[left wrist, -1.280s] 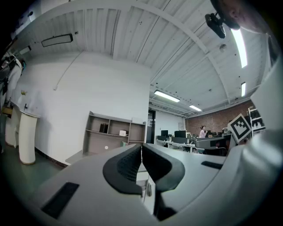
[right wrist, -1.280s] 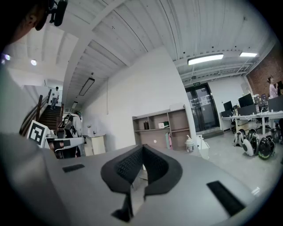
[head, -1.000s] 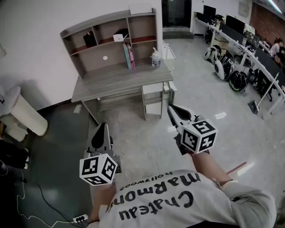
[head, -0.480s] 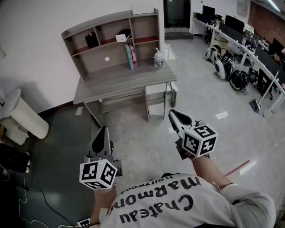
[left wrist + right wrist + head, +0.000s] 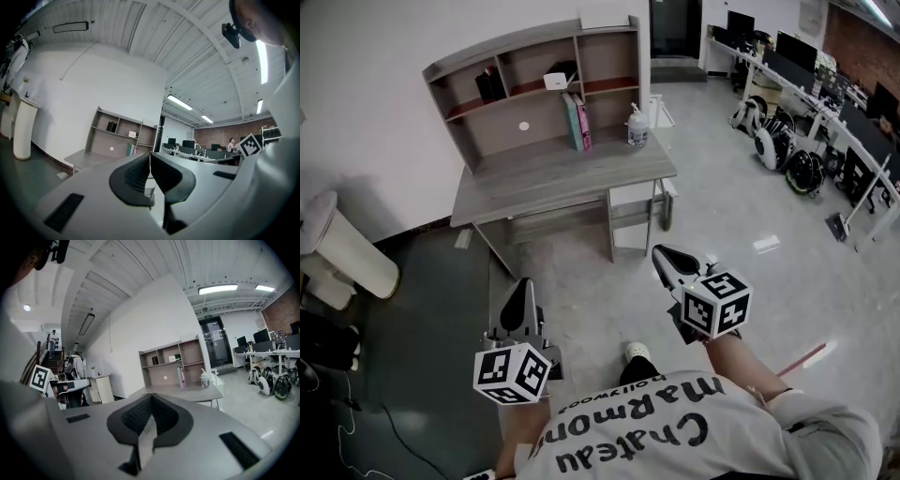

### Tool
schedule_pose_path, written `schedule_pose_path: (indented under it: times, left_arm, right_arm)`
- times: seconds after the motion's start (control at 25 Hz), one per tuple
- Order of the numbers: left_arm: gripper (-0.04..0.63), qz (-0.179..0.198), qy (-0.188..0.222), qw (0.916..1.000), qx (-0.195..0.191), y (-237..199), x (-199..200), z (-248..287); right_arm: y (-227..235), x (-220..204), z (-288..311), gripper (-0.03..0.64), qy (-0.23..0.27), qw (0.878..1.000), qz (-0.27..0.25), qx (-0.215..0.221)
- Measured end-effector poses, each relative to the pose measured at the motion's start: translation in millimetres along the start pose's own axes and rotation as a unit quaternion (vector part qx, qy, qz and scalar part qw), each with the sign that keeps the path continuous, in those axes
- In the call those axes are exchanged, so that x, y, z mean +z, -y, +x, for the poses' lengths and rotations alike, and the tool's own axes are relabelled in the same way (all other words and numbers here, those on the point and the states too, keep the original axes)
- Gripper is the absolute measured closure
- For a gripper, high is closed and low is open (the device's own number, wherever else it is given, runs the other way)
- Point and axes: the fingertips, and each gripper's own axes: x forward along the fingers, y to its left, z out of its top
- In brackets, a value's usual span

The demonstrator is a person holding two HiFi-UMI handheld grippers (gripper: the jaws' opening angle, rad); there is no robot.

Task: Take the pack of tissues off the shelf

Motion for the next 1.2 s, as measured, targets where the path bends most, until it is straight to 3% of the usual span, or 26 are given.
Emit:
schedule_pose_path:
  times: [0.32,0.96,1.2]
  left_arm:
    - [0.575,0.01,-0.003,0.9999,0.004,-14.9,3.4,70.3]
    - [0.575,-0.003,0.019,0.9996,0.021,-41.3,25.8,213.7]
    - [0.575,0.0,0.018,0.9995,0.027,-43.2,13.7,245.4]
  right_arm:
    - [37.0,14.4,68.7,0.609,-0.002,0.999,0.029,0.033]
    - [127.5,87.5,188.1,0.609,0.027,0.997,0.021,0.068]
    - [157.4,85.3,208.6,0.609,0.019,0.998,0.024,0.064]
